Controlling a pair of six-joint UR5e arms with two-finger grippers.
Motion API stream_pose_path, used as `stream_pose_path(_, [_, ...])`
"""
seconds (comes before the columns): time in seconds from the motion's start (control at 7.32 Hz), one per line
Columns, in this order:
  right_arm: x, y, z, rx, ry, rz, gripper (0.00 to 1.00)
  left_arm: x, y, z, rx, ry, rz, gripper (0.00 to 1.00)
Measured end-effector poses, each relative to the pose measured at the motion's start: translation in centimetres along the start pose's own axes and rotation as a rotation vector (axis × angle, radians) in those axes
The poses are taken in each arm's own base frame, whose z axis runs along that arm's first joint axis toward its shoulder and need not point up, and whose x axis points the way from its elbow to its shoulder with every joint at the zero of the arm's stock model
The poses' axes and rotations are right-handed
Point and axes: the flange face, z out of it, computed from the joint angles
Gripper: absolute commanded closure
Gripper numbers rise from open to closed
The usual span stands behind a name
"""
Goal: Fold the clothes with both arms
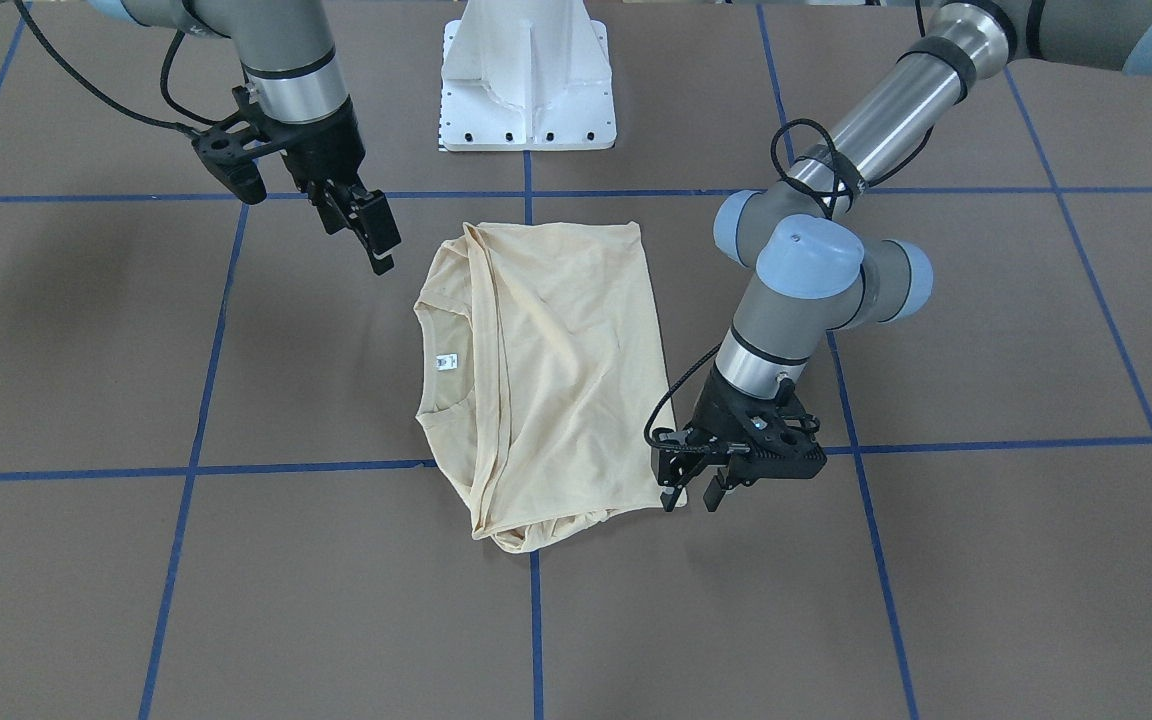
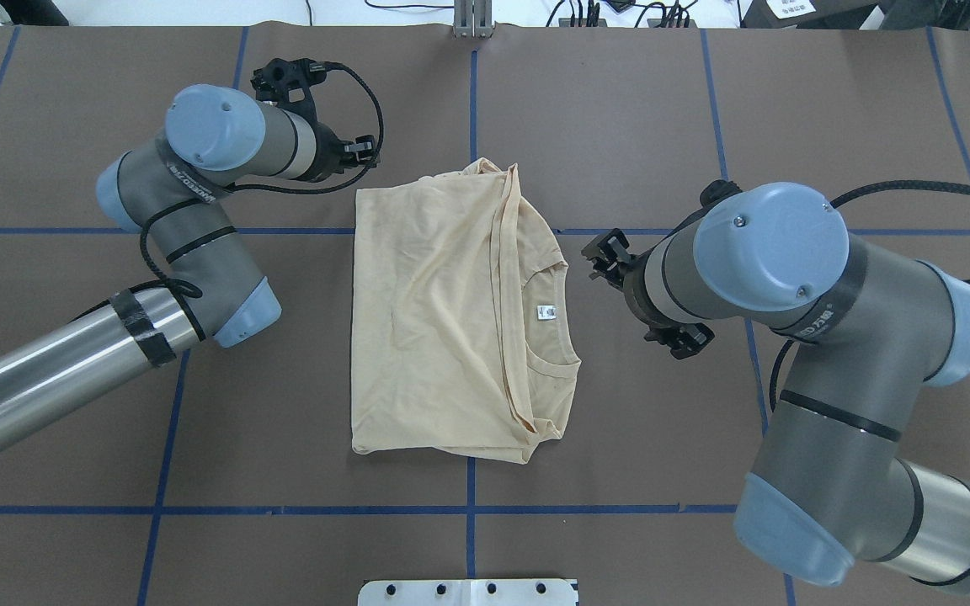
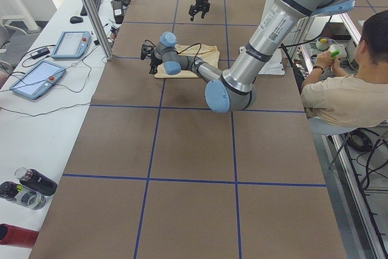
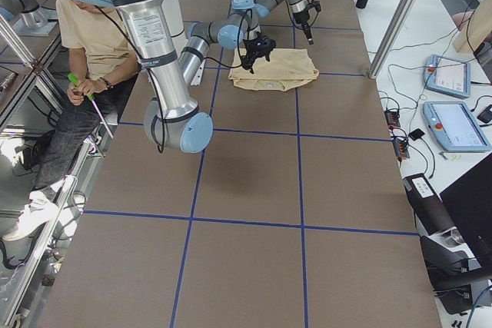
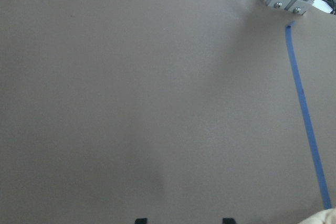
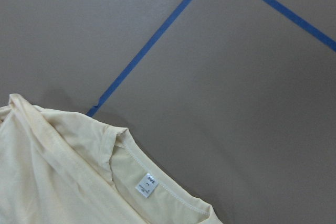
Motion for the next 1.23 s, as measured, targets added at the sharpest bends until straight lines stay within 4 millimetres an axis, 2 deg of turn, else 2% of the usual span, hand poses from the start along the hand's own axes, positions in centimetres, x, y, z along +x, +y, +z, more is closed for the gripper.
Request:
stream_pose_path(0.14, [-0.1, 1.9, 0.7, -0.004, -0.016, -0.053, 0.0, -0.6, 0.9, -2.9, -0.024, 0.006, -0.002, 0.56])
stream_pose_path(0.41, [-0.2, 5.6, 2.4, -0.034, -0.003, -0.297, 0.0, 0.3, 2.2, -9.0, -0.072, -0.002, 0.014, 0.53])
stream_pose_path(0.55, [0.2, 6.7, 3.0, -0.08, 0.019, -0.459, 0.01, 0.5, 3.1, -11.7, -0.118, 0.009, 0.024, 0.45])
stream_pose_path(0.68, [0.2, 7.3, 3.8, -0.144, 0.041, -0.643, 0.08, -0.3, 4.3, -14.6, -0.16, 0.023, 0.032, 0.42])
stream_pose_path(0.82, [0.0, 7.3, 5.0, -0.221, 0.063, -0.823, 0.14, -2.2, 5.9, -17.6, -0.195, 0.037, 0.053, 0.42])
stream_pose_path(0.96, [-0.1, 7.0, 6.2, -0.302, 0.077, -0.99, 0.41, -4.1, 7.2, -19.9, -0.223, 0.045, 0.075, 0.4])
stream_pose_path(1.09, [-0.5, 7.0, 6.9, -0.362, 0.084, -1.133, 0.52, -5.3, 7.9, -21.0, -0.24, 0.043, 0.083, 0.38])
stream_pose_path(1.23, [-2.0, 8.0, 7.0, -0.396, 0.104, -1.212, 0.57, -5.9, 8.2, -21.3, -0.246, 0.038, 0.084, 0.32])
